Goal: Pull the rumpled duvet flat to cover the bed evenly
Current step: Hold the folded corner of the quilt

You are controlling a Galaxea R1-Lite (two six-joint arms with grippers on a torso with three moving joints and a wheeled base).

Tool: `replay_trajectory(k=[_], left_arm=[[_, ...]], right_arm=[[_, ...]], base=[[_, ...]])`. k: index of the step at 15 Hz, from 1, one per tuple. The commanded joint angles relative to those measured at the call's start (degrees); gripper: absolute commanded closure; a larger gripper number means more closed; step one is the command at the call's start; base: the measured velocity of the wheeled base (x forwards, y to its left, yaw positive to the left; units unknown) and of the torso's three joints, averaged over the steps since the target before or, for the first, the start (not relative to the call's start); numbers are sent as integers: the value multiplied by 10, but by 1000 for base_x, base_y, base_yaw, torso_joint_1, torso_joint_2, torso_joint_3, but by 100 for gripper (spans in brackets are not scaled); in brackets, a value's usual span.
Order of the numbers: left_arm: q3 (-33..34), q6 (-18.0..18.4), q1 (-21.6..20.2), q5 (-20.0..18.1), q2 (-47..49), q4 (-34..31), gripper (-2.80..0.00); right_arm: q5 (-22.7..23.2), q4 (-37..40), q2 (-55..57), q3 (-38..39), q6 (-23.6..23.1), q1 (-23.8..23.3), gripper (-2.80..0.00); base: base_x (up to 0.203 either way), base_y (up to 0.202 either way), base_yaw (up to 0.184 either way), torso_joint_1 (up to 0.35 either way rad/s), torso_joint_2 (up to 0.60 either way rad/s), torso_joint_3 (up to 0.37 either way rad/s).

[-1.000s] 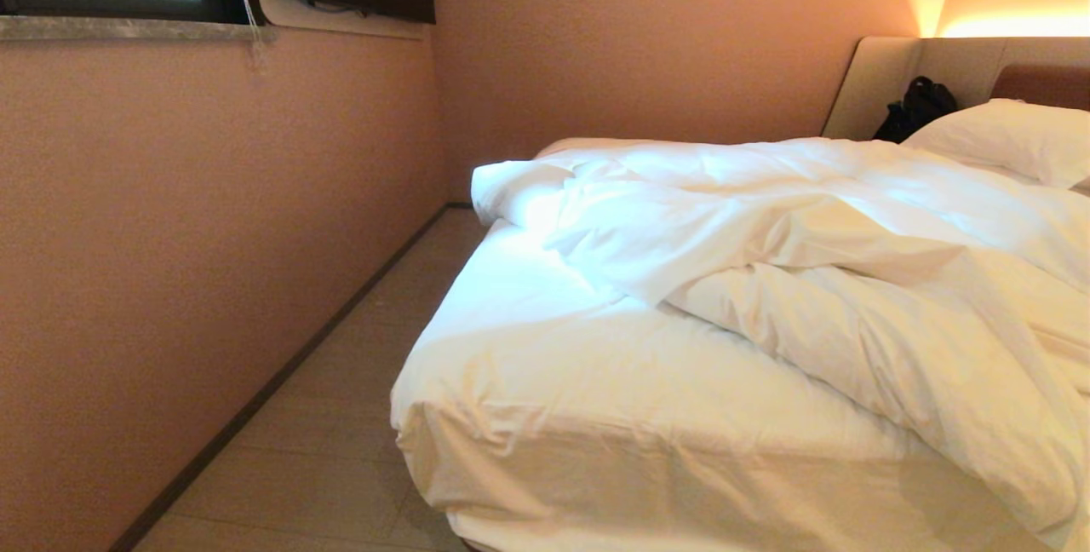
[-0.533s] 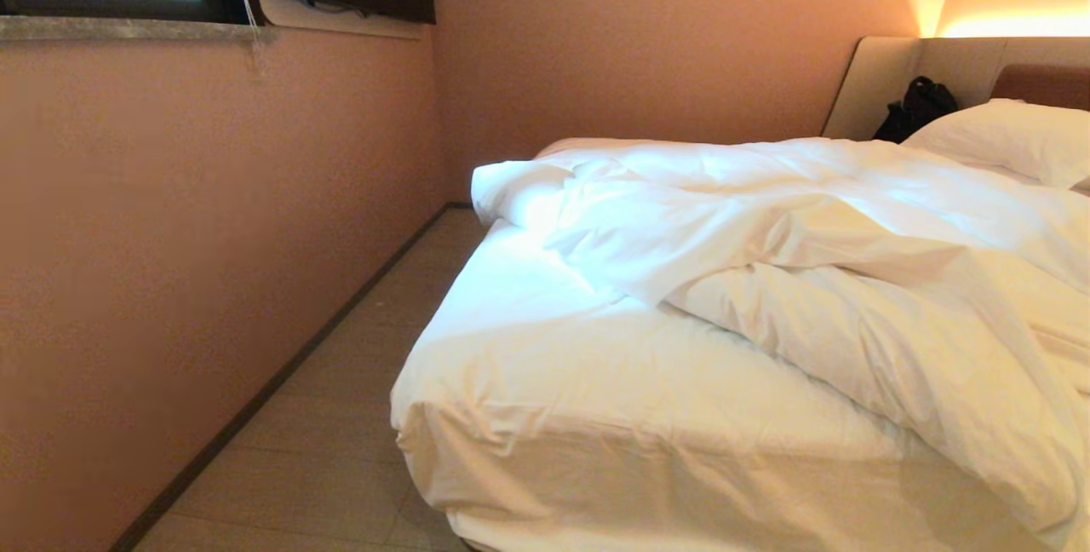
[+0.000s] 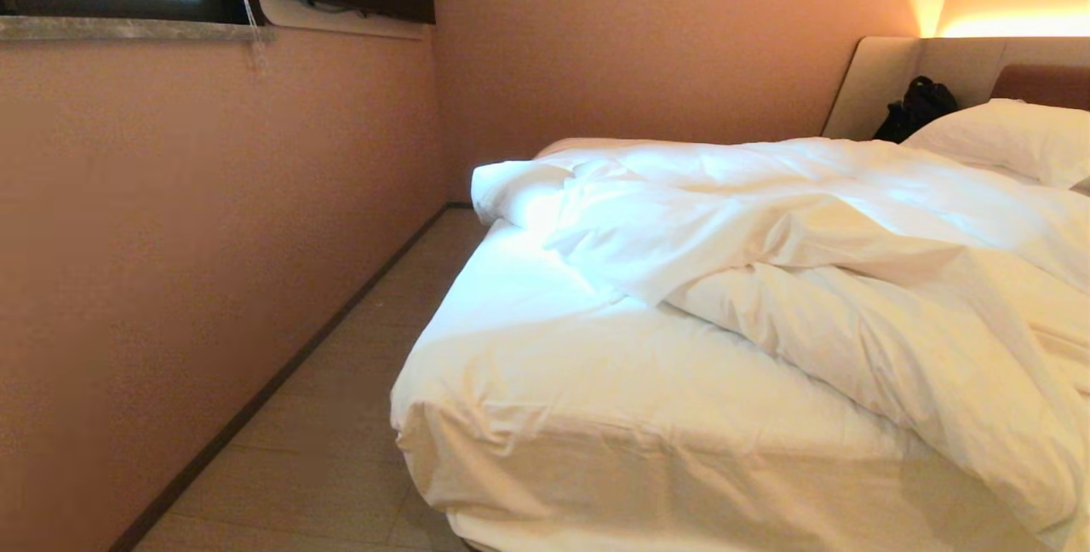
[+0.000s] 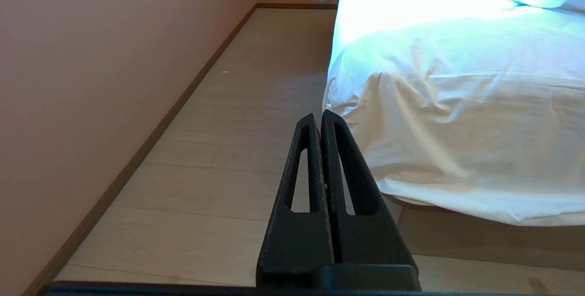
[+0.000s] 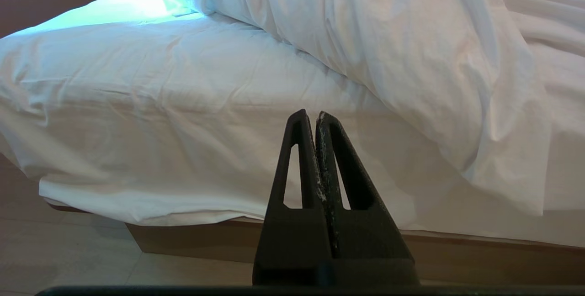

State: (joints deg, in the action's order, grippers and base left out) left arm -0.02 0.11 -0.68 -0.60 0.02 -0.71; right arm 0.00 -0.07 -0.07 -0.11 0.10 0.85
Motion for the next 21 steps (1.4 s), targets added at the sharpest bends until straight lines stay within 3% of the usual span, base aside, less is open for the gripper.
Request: replay_trajectory(k=[1,21], left_arm=[[0,0,0,0,1,0,0],[-1,0,0,0,0,0,0]], right_arm=[[0,0,1,0,0,0,0],[0,0,1,0,0,0,0]], base=[[0,0,0,0,0,0],[6,0,0,0,0,0]])
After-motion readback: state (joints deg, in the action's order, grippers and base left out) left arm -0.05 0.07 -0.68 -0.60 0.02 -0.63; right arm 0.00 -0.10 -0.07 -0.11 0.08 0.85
